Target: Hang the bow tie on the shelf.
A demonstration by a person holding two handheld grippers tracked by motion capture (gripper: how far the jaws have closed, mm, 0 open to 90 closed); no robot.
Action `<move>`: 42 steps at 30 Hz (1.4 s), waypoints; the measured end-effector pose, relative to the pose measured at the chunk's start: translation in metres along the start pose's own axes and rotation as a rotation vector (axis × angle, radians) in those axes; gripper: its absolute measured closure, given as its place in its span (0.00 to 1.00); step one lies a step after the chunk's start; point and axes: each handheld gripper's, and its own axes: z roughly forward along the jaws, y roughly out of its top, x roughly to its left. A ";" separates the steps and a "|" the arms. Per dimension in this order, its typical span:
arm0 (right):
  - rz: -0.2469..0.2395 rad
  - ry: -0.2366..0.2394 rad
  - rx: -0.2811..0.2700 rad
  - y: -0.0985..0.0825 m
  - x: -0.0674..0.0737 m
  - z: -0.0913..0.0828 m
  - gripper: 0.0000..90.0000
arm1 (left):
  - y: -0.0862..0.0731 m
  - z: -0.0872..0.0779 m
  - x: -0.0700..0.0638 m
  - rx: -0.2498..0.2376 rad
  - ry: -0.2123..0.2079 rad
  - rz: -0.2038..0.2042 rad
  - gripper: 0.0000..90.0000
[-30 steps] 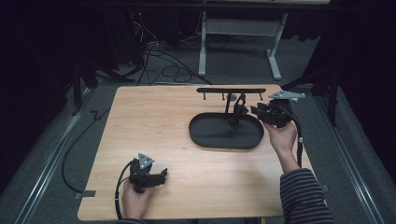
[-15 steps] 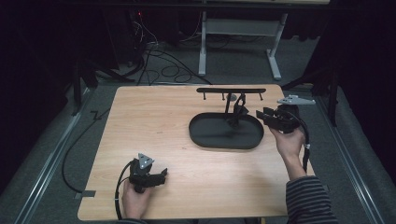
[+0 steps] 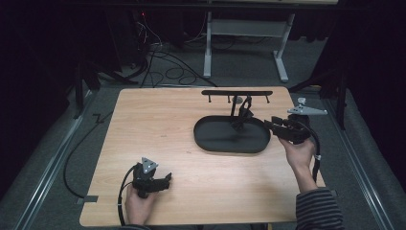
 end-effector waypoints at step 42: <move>0.041 0.052 0.000 -0.059 0.007 -0.016 0.68 | 0.000 0.000 0.000 0.000 0.000 0.000 0.17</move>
